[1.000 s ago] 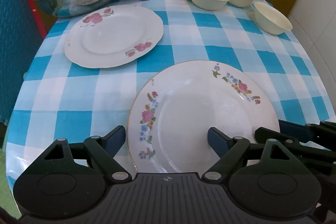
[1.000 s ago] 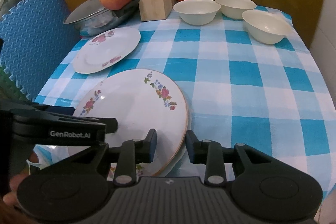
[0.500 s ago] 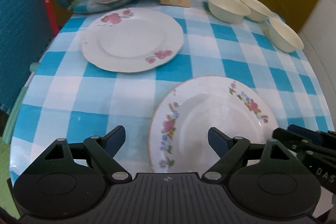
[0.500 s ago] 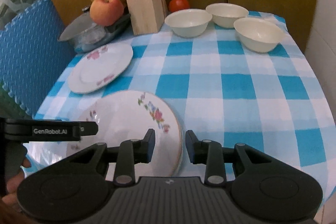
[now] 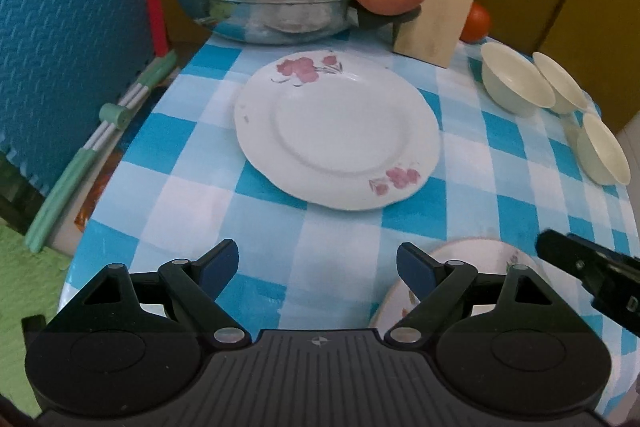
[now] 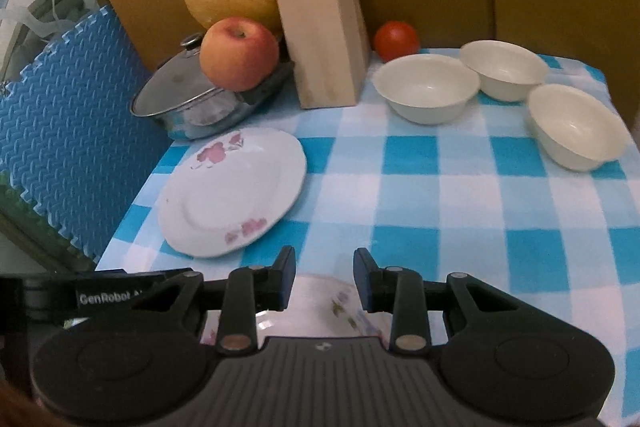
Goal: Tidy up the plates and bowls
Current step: 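Carry the two-plate stack with the right gripper to the small-flower plate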
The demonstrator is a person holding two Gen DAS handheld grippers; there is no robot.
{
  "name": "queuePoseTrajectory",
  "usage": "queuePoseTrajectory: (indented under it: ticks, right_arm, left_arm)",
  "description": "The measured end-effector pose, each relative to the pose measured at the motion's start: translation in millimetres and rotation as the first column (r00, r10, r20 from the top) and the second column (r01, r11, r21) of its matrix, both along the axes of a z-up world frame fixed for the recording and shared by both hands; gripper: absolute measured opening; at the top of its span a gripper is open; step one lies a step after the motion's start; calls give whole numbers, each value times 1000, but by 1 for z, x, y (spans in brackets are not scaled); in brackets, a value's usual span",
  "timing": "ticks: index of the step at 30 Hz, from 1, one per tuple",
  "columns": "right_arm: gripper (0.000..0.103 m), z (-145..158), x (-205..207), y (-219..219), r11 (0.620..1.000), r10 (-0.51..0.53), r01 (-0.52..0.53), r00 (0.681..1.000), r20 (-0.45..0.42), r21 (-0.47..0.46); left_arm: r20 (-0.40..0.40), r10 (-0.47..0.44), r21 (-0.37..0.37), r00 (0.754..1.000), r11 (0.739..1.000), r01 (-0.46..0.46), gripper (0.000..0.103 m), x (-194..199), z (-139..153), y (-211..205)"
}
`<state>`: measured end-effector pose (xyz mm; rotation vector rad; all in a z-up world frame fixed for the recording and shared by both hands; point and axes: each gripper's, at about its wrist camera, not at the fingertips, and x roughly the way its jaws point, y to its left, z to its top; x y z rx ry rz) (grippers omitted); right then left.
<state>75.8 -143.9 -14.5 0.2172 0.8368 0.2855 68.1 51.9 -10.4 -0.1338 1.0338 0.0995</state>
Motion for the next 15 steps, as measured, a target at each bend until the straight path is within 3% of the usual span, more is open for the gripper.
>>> queuePoseTrajectory:
  ticks: [15]
  right_arm:
    - [31, -27, 64, 29, 999, -18, 19, 999, -39, 25]
  left_arm:
    - [10, 67, 57, 998, 996, -67, 91, 43, -1, 22]
